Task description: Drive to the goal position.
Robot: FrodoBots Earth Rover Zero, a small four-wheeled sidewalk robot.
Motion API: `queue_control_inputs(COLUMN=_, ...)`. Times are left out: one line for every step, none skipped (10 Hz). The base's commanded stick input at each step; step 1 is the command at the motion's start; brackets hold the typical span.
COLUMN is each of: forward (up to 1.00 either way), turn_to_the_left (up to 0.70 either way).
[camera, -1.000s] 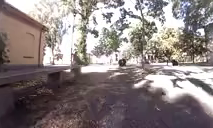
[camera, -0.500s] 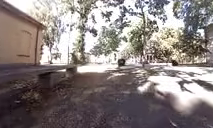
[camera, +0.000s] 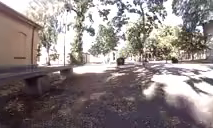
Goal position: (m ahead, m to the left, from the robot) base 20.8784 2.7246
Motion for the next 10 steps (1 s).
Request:
queue_control_inputs(forward=0.7, turn_to_the_left=0.0)
queue_control_inputs(forward=0.7, turn_to_the_left=0.0)
queue_control_inputs(forward=0.7, turn_to_the_left=0.0)
queue_control_inputs(forward=0.7, turn_to_the_left=0.0)
queue_control_inputs(forward=0.7, turn_to_the_left=0.0)
queue_control_inputs(forward=0.7, turn_to_the_left=0.0)
queue_control_inputs(forward=0.7, turn_to_the_left=0.0)
queue_control_inputs(forward=0.7, turn_to_the_left=0.0)
queue_control_inputs(forward=0.7, turn_to_the_left=0.0)
queue_control_inputs(forward=0.7, turn_to_the_left=0.0)
